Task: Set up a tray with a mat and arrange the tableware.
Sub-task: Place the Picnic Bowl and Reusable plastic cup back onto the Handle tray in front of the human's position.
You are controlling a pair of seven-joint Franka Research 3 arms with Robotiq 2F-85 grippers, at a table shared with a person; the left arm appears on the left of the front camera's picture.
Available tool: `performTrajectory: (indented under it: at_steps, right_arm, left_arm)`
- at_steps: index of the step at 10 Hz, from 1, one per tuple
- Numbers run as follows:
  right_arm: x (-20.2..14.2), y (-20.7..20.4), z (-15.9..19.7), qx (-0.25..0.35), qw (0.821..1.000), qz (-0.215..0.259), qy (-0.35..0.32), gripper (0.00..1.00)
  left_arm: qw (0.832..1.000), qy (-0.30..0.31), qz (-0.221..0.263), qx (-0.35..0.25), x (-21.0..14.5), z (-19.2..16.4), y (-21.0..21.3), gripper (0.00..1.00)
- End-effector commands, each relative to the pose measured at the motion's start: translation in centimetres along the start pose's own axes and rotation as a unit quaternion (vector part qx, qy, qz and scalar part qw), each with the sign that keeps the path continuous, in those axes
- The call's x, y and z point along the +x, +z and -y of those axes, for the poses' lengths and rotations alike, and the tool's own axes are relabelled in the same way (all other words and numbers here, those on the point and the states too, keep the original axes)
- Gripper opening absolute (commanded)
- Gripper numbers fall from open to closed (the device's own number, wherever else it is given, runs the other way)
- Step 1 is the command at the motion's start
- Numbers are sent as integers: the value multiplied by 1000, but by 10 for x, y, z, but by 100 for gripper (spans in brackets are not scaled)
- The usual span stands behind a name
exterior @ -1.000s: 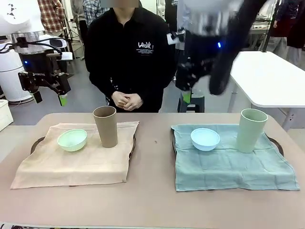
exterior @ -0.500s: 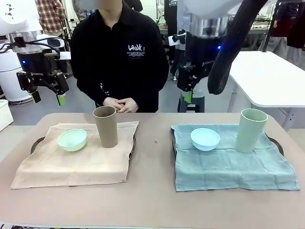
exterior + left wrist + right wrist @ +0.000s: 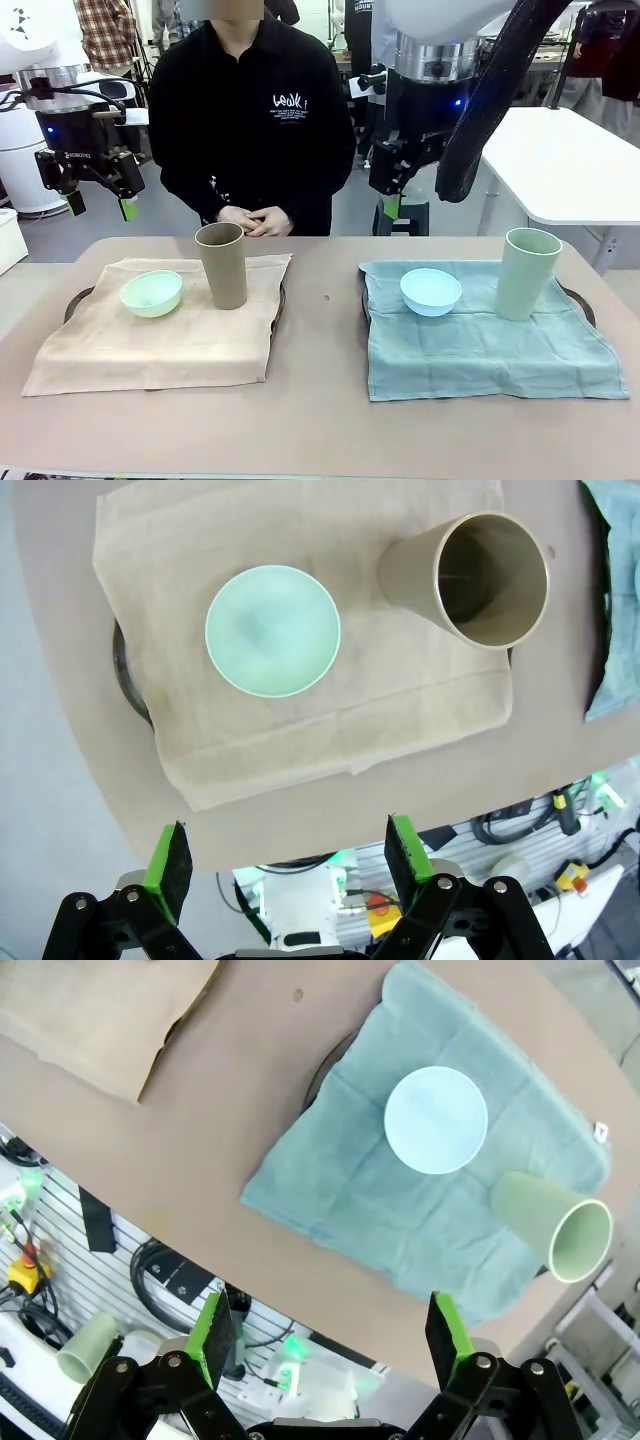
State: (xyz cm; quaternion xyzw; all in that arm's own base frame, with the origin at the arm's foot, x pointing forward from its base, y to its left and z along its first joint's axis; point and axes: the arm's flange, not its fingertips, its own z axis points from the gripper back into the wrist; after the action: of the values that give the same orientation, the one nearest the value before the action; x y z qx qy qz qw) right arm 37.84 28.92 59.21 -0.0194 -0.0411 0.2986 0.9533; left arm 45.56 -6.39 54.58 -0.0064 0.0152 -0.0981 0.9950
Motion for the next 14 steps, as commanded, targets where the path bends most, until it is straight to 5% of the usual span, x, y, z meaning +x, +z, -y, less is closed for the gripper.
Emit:
performTrajectory:
  at_steps: [1,2,4,6,7,8,9,10,11,13,14]
  right_arm:
    - [-6,-3,2,10,1000,2,-3,100]
    - [0,0,0,0,1000,0,0,100]
    - [-58,7,58,174,976,82,-102,100]
    - [-135,8,120,240,935,122,-229,100]
    - [-168,8,148,221,913,111,-325,100]
    - [-84,24,99,222,959,83,-156,100]
    - [-84,24,99,222,959,83,-156,100]
    - [-149,21,144,241,936,105,-234,100]
    - [-139,25,154,394,887,124,-205,100]
    - [-195,33,247,678,651,231,-251,100]
    - [-228,31,275,727,582,268,-247,100]
  left_arm:
    - [1000,-8,6,-6,1,-1,1,100]
    - [1000,0,0,0,0,0,0,100]
    - [982,50,7,-183,-17,-12,36,100]
    - [934,118,19,-337,-42,-74,61,100]
    - [922,138,36,-359,-52,-90,68,100]
    - [951,117,65,-280,-52,-83,64,100]
    - [942,102,12,-319,-49,-74,65,100]
    - [937,120,33,-326,-60,-98,72,100]
    - [904,108,-14,-414,-52,-98,69,100]
    - [841,124,-77,-520,-63,-141,72,100]
    - [807,141,-83,-567,-70,-163,67,100]
